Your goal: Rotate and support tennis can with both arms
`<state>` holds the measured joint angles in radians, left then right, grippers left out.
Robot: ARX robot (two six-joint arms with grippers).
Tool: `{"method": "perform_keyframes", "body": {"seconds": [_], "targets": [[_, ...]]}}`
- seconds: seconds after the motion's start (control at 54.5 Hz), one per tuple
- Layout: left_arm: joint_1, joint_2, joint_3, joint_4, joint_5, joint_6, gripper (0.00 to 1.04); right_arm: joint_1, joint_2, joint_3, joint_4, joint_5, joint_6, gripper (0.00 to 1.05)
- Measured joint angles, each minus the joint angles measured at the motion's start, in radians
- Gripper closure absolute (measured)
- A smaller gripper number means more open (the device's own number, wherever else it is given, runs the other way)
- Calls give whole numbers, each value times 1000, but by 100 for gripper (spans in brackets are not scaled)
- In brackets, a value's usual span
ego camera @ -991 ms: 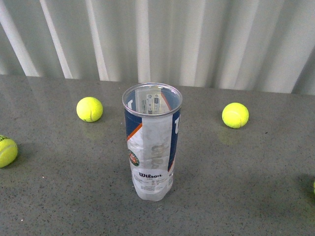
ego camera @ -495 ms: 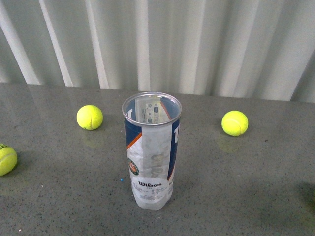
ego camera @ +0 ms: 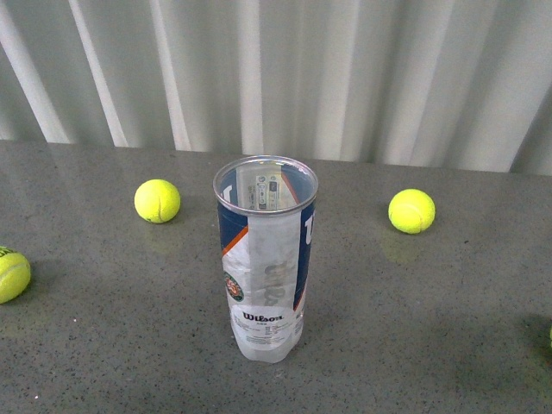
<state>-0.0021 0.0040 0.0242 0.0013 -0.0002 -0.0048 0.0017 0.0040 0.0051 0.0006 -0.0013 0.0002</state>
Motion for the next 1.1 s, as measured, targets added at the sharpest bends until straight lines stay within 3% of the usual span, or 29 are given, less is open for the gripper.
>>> {"method": "perform_keyframes", "body": {"seconds": [0.073,0.257,0.532,1.101], "targets": [[0,0,0,0,0,0,97,0,0,0,0,0,0,7],[0,0,0,-1,0,0,51,0,0,0,0,0,0,7],[0,0,0,-1,0,0,7,0,0,0,0,0,0,7],[0,0,0,-1,0,0,7,0,0,0,0,0,0,7]]}}
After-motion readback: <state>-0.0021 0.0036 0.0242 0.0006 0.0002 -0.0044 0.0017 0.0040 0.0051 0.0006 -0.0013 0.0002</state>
